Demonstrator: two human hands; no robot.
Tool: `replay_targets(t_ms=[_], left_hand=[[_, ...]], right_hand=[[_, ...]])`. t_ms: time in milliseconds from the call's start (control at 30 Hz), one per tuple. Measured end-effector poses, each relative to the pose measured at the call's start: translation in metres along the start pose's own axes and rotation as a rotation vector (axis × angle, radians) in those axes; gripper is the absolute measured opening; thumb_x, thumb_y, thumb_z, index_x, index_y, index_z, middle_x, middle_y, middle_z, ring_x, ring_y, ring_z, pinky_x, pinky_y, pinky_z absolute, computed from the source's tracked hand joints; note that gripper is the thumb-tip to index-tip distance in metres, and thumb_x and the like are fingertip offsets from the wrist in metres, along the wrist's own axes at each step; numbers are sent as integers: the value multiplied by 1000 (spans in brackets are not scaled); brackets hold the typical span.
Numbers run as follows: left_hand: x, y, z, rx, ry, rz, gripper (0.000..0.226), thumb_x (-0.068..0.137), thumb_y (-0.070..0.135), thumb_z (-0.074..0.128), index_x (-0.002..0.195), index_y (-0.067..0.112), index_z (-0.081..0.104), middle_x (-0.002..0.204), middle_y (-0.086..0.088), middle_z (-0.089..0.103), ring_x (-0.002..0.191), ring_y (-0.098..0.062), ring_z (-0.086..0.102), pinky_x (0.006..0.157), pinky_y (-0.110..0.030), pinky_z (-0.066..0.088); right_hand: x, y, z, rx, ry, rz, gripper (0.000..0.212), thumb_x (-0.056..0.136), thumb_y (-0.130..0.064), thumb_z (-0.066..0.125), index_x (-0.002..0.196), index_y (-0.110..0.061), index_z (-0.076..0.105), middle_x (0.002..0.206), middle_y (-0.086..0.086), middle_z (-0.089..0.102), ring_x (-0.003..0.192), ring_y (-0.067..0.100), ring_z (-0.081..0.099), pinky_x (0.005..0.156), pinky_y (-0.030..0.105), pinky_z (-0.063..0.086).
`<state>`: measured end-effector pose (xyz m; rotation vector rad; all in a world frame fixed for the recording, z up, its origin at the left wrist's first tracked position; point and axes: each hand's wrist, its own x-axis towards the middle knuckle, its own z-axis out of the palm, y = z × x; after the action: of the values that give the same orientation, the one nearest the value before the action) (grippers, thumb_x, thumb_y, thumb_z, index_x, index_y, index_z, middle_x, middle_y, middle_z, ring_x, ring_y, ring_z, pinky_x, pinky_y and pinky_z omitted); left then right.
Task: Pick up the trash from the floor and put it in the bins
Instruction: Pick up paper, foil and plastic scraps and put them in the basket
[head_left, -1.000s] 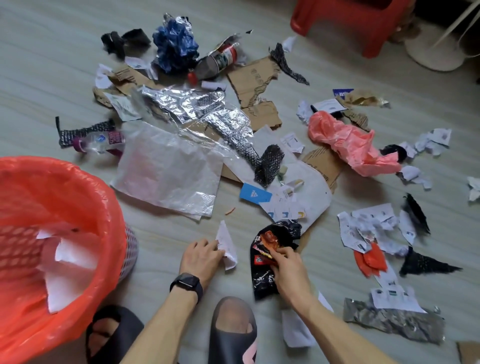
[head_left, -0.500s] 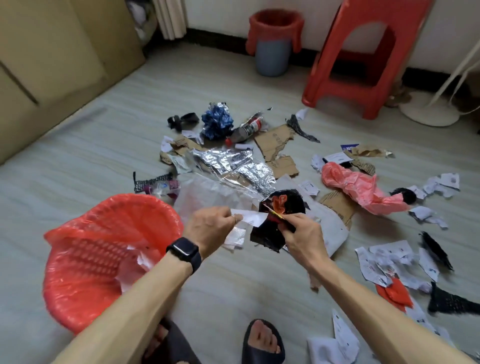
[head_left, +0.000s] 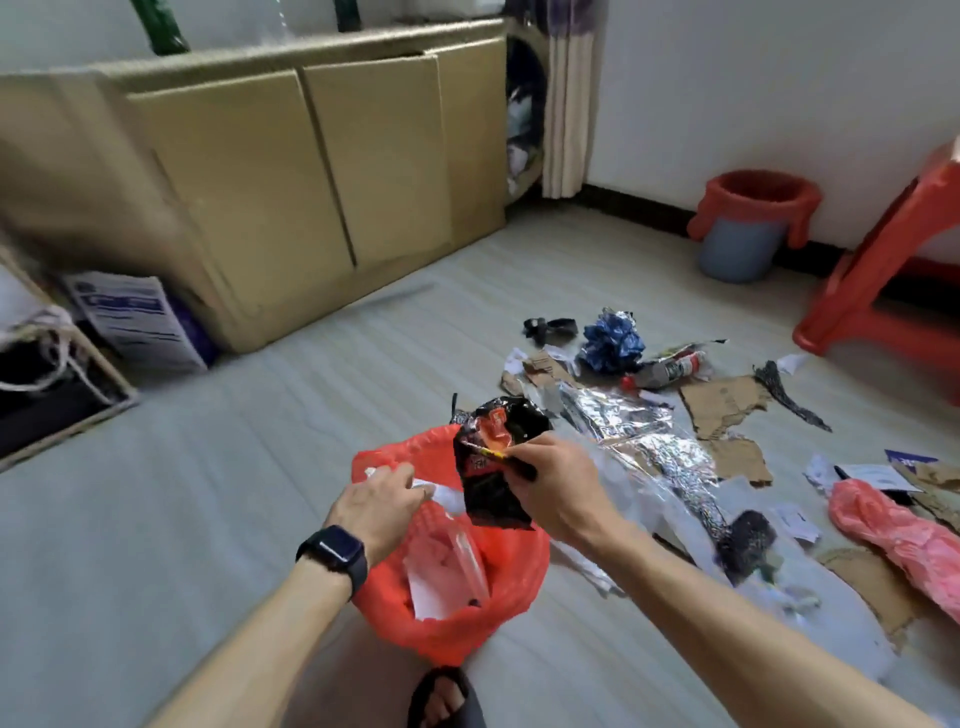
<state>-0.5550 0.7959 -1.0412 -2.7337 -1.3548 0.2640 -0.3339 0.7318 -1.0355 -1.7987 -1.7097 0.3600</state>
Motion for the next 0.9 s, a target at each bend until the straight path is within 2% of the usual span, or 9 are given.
replay_targets(t_ms=[200, 300, 367, 500, 600, 667, 733, 833, 900], left_hand=[[-19, -8, 41, -123, -232, -151, 31, 98, 21, 42, 126, 24, 55, 122, -4, 49, 120, -28, 49, 91, -36, 45], [-23, -10, 63, -168, -191, -153, 38, 88, 13, 45, 122, 18, 61, 135, -1, 47, 128, -26, 45, 106, -36, 40], [-22, -12, 66, -216, -130, -183, 39, 85, 14, 45, 119, 18, 62, 136, 4, 47, 129, -21, 43, 108, -32, 36], [-16, -10, 57, -322, 54, -233, 25, 81, 12, 45, 103, 20, 53, 115, 6, 51, 110, -19, 49, 92, -28, 38], [-7, 0, 67, -354, 207, -99, 44, 82, 37, 47, 120, 17, 57, 135, 0, 51, 127, -21, 46, 109, -36, 37], [-1, 13, 78, -269, 94, 59, 66, 85, 54, 44, 142, 20, 46, 155, 1, 34, 145, -18, 26, 120, -42, 20], [2, 20, 89, -154, -148, 103, 75, 88, 57, 42, 154, 27, 22, 161, 5, 20, 149, -16, 11, 121, -45, 8], [6, 22, 113, -142, -403, -7, 76, 91, 51, 45, 151, 47, -1, 156, 5, 32, 145, -23, 22, 113, -52, 20], [10, 24, 117, -141, -444, -54, 79, 90, 38, 50, 149, 52, 0, 152, 0, 36, 142, -25, 27, 109, -51, 25]], right_hand=[[0, -1, 61, -157, -316, -101, 27, 89, -24, 61, 114, -23, 72, 109, 5, 67, 102, 28, 61, 88, 36, 48], [1, 6, 81, -213, -639, -145, 58, 81, -26, 65, 138, -22, 55, 131, 8, 60, 117, 31, 57, 101, 39, 45], [0, 13, 93, -261, -754, -143, 74, 80, -26, 62, 150, -25, 39, 149, 6, 47, 134, 28, 45, 111, 38, 37], [-4, 25, 102, -374, -772, -159, 79, 79, -33, 49, 153, -41, 23, 155, -10, 40, 142, 22, 34, 111, 43, 35], [-6, 31, 105, -381, -720, -226, 69, 84, -32, 45, 150, -41, 28, 144, -12, 52, 137, 22, 38, 107, 41, 36], [-9, 35, 106, -349, -649, -252, 62, 84, -29, 46, 144, -41, 38, 132, -11, 60, 132, 21, 45, 105, 41, 38], [-10, 37, 103, -339, -570, -273, 51, 85, -30, 47, 136, -39, 50, 131, -13, 62, 135, 20, 44, 109, 44, 31], [-12, 46, 89, -328, -327, -285, 43, 82, -45, 51, 121, -33, 66, 137, -7, 59, 140, 22, 38, 116, 48, 28], [-10, 54, 81, -285, -187, -204, 58, 80, -53, 50, 131, -26, 60, 147, 3, 48, 142, 25, 33, 114, 48, 32]])
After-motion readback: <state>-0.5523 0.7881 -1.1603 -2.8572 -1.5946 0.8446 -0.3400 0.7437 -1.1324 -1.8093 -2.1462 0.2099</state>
